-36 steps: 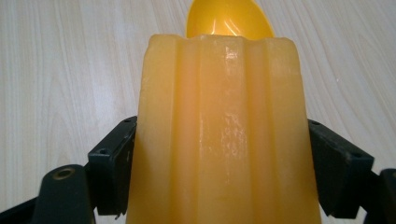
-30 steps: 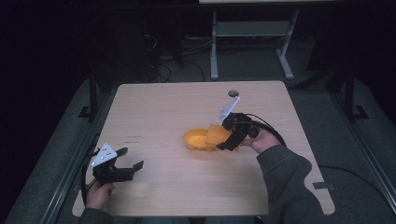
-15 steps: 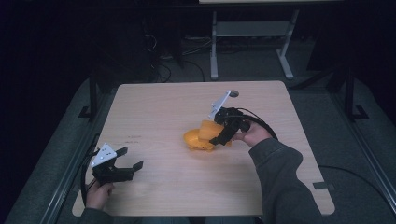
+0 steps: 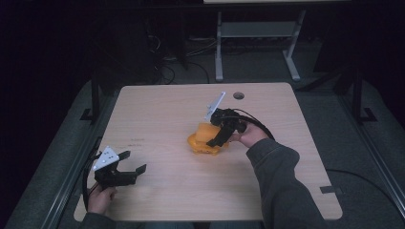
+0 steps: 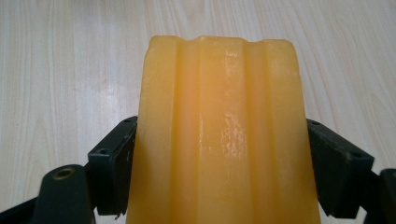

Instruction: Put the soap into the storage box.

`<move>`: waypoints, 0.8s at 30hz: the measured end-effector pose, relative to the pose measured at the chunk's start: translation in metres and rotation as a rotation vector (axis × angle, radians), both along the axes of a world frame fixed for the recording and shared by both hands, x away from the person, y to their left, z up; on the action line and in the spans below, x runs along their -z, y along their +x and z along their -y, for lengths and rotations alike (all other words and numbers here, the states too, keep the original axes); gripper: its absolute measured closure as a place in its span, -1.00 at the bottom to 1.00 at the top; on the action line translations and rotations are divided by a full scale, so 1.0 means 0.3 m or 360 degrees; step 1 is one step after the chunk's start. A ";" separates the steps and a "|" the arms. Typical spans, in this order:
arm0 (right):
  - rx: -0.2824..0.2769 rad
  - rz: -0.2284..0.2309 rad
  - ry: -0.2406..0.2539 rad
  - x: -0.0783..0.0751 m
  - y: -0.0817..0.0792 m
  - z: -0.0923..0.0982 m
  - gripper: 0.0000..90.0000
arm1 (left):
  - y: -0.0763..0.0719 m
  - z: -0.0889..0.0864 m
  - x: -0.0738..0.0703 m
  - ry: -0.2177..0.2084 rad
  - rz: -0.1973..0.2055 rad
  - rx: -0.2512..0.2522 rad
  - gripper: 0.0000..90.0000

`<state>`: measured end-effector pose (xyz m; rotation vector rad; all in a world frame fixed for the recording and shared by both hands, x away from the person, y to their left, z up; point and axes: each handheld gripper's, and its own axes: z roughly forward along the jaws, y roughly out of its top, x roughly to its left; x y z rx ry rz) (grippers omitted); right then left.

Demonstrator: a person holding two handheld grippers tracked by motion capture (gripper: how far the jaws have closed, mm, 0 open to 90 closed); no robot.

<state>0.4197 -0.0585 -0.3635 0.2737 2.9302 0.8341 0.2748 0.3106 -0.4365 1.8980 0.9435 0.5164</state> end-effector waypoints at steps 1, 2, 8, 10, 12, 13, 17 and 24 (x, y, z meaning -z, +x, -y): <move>-0.0003 -0.0004 -0.0002 0.003 0.001 -0.004 -0.54 | 0.000 0.001 0.000 0.0001 -0.0001 0.0001 -0.69; -0.0003 -0.0005 -0.0011 0.006 0.001 -0.009 -0.54 | 0.000 0.001 0.000 0.0000 -0.0001 0.0001 -0.69; -0.0017 -0.0013 -0.0001 0.018 0.010 -0.028 -0.54 | 0.000 -0.001 0.000 0.0003 -0.0001 0.0001 -0.69; -0.0021 -0.0017 0.0001 0.020 0.015 -0.034 -0.54 | 0.001 -0.002 0.000 0.0004 -0.0001 0.0001 -0.69; -0.0033 -0.0035 -0.0024 0.022 0.022 -0.046 -0.54 | 0.002 -0.002 0.000 0.0004 -0.0003 0.0001 -0.69; -0.0037 -0.0034 -0.0043 0.022 0.023 -0.054 -0.54 | 0.002 -0.002 0.000 0.0004 -0.0003 0.0001 -0.69; -0.0069 -0.0036 -0.0047 0.021 0.036 -0.078 -0.54 | 0.001 -0.002 0.000 -0.0006 -0.0002 0.0000 -0.69; -0.0077 -0.0071 -0.0091 0.056 0.052 -0.106 -0.54 | 0.002 -0.003 -0.001 -0.0003 -0.0002 0.0007 -0.69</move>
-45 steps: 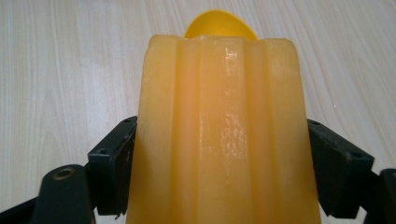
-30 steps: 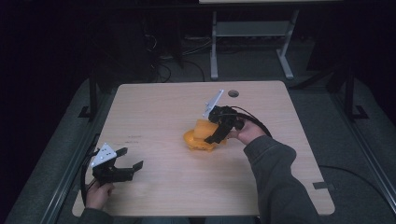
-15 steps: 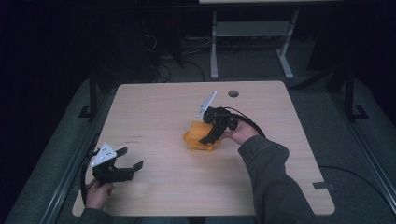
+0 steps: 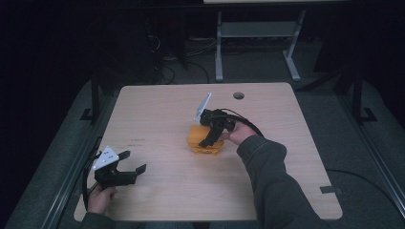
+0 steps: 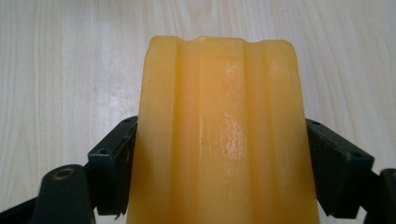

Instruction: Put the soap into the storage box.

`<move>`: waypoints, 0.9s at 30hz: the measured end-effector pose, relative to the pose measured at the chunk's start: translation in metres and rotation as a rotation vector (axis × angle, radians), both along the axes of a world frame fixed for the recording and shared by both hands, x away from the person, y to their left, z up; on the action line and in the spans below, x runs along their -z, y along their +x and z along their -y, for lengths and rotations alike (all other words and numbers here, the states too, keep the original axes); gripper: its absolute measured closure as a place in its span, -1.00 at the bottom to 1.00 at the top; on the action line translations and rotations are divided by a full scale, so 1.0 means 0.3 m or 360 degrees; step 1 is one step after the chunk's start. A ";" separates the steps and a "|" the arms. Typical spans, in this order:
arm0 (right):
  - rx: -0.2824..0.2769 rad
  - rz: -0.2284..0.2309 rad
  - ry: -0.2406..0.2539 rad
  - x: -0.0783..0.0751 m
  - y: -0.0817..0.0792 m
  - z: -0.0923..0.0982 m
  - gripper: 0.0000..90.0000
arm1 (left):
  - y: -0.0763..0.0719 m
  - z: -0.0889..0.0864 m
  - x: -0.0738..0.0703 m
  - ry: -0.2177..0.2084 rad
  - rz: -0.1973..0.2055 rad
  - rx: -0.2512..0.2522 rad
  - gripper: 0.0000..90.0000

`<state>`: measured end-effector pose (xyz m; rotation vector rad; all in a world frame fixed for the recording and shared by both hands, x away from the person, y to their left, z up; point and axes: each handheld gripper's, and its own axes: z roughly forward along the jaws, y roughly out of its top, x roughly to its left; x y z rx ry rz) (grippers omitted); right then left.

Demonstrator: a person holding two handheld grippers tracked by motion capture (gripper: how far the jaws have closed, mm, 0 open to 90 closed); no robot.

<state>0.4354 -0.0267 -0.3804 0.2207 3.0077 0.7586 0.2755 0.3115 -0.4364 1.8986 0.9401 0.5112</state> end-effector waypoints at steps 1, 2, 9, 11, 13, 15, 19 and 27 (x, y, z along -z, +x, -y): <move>-0.0005 0.0001 -0.0006 0.006 0.000 -0.004 -0.54 | 0.000 0.000 0.000 0.0001 0.0001 0.0000 -0.69; -0.0013 -0.0002 -0.0015 0.011 0.003 -0.008 -0.54 | 0.000 -0.001 0.000 0.0005 -0.0001 0.0001 -0.69; -0.0016 -0.0007 -0.0063 0.040 0.005 -0.018 -0.55 | 0.000 -0.002 -0.001 0.0000 -0.0002 -0.0003 -0.69; -0.0022 0.0005 -0.0060 0.041 0.004 -0.018 -0.55 | 0.000 -0.003 -0.001 -0.0001 -0.0001 -0.0006 -0.69; -0.0021 0.0000 -0.0057 0.041 0.005 -0.017 -0.55 | 0.001 -0.003 -0.001 -0.0001 -0.0002 -0.0004 -0.69; -0.0003 -0.0012 -0.0039 0.043 0.007 -0.013 -0.55 | 0.000 -0.002 -0.001 0.0000 -0.0002 -0.0003 -0.69; 0.0016 -0.0020 -0.0027 0.046 0.007 -0.010 -0.56 | 0.000 -0.002 -0.001 0.0016 -0.0005 0.0002 -0.69; 0.0053 -0.0038 -0.0015 0.045 0.005 0.000 -0.57 | 0.002 0.001 0.000 0.0014 -0.0003 0.0006 -0.69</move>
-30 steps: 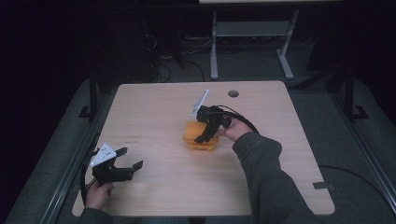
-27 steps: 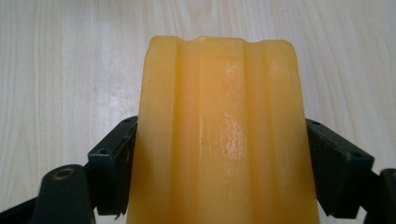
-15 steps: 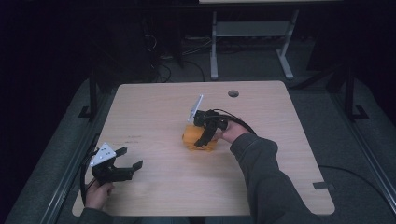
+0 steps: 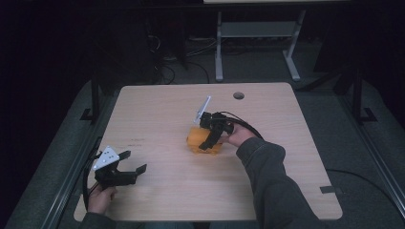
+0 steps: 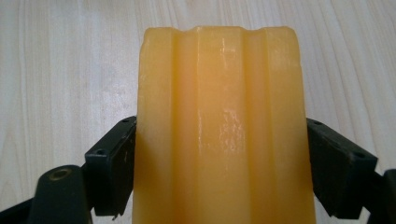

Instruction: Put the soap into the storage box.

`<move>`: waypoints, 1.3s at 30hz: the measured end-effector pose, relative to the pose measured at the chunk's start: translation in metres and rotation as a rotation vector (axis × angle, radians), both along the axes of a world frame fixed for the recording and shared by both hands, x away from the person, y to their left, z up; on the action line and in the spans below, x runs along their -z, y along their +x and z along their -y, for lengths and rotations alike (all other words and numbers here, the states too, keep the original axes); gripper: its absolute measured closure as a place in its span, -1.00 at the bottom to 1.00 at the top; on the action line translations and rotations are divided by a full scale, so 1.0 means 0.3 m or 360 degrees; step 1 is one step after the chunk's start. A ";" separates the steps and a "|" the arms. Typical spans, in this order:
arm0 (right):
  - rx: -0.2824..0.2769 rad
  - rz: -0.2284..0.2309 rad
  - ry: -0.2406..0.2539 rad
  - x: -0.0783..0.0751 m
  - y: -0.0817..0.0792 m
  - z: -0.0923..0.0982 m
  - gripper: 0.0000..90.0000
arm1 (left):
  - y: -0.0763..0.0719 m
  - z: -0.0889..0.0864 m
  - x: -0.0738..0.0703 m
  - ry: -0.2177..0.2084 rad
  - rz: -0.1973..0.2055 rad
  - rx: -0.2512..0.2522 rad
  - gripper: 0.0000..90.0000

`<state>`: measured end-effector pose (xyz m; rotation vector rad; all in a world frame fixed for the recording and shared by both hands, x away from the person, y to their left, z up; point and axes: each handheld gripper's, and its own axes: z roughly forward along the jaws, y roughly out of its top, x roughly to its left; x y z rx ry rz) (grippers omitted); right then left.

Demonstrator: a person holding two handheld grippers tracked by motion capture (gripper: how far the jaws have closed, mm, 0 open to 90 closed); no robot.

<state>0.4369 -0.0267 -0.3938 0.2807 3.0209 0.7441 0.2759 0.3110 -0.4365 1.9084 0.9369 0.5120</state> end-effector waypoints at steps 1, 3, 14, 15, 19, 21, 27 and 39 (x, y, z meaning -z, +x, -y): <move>0.0004 0.0000 0.0000 -0.001 -0.001 0.001 -0.57 | 0.000 0.000 0.000 0.0001 0.0001 0.0001 -0.69; 0.0002 0.0007 0.0005 -0.002 -0.002 0.003 -0.57 | 0.000 0.000 0.000 -0.0001 -0.0001 -0.0003 -0.69; 0.0045 -0.0001 0.0057 -0.011 -0.010 0.030 -0.60 | 0.000 0.000 0.000 0.0001 -0.0001 -0.0004 -0.69; 0.0047 0.0004 0.0050 -0.011 -0.011 0.031 -0.60 | 0.000 0.000 0.000 0.0000 -0.0001 -0.0004 -0.69; 0.0055 0.0006 0.0056 -0.018 -0.012 0.035 -0.60 | -0.001 0.000 0.000 0.0001 -0.0002 -0.0003 -0.69; 0.0063 0.0010 0.0062 -0.023 -0.013 0.039 -0.60 | 0.000 0.000 -0.001 0.0000 -0.0001 -0.0003 -0.69; 0.0070 0.0031 0.0086 -0.040 -0.017 0.051 -0.60 | -0.001 0.001 0.000 -0.0009 0.0002 -0.0007 -0.69; 0.0091 0.0064 0.0114 -0.065 -0.025 0.076 -0.58 | -0.001 0.000 -0.001 0.0003 0.0001 -0.0005 -0.69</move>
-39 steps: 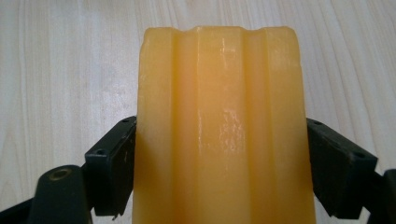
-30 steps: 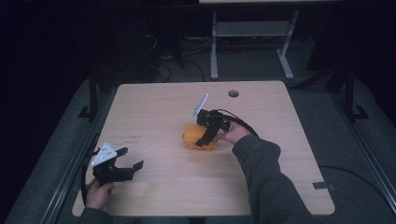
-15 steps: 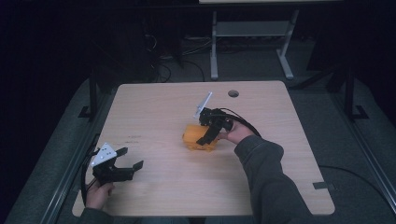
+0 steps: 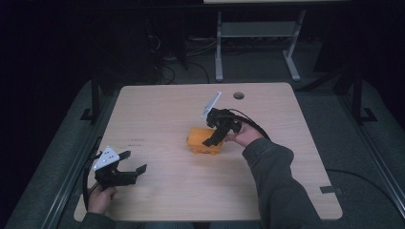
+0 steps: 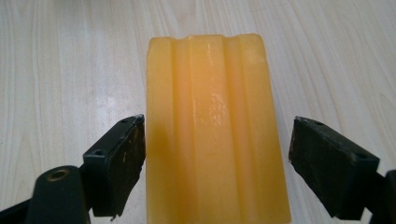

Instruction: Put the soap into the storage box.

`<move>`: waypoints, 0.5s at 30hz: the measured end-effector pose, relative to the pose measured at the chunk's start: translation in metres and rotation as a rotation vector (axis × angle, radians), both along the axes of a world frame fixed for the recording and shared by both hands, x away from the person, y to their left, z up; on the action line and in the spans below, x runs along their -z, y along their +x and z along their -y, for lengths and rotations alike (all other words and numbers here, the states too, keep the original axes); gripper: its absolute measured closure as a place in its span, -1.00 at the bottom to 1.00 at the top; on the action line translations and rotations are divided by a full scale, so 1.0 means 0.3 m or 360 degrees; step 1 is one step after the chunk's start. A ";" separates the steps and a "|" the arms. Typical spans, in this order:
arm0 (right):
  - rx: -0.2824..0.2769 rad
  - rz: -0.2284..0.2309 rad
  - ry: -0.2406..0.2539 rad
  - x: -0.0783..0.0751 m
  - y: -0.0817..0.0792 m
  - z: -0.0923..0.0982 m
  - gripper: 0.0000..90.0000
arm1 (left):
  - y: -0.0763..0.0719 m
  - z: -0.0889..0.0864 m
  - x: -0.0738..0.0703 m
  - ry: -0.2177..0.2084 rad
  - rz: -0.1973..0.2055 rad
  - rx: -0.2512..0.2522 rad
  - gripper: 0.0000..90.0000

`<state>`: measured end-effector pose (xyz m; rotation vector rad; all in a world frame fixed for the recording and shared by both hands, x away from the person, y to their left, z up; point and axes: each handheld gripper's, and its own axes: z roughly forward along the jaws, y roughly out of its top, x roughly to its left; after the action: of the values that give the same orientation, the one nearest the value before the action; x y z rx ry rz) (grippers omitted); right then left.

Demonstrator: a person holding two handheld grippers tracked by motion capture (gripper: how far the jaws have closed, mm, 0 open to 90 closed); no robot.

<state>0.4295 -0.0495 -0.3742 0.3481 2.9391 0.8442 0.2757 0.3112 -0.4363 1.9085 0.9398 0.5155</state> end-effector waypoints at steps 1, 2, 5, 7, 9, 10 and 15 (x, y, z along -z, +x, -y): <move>0.0008 0.0002 0.0001 -0.002 -0.001 0.003 -0.58 | 0.000 -0.001 0.000 -0.0001 -0.0001 -0.0002 -0.69; 0.0009 0.0008 0.0001 -0.004 -0.001 0.006 -0.58 | 0.000 -0.001 0.000 0.0000 -0.0002 -0.0003 -0.69; 0.0017 0.0017 0.0014 -0.013 -0.003 0.015 -0.58 | 0.000 0.000 0.000 -0.0001 0.0000 -0.0002 -0.69; 0.0018 0.0031 0.0012 -0.017 -0.005 0.019 -0.57 | -0.001 0.000 0.000 0.0000 -0.0001 -0.0003 -0.69; 0.0038 0.0030 0.0036 -0.029 -0.006 0.036 -0.56 | -0.001 0.002 0.000 0.0001 -0.0007 0.0000 -0.69; 0.0039 0.0046 0.0031 -0.032 -0.007 0.041 -0.56 | -0.001 0.004 0.001 -0.0006 -0.0007 -0.0003 -0.69; 0.0051 0.0051 0.0045 -0.044 -0.013 0.061 -0.53 | -0.001 0.004 0.001 -0.0006 -0.0008 -0.0003 -0.69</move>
<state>0.4255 -0.0679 -0.3609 0.3782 2.8869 0.8793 0.2753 0.3099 -0.4365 1.9066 0.9452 0.5099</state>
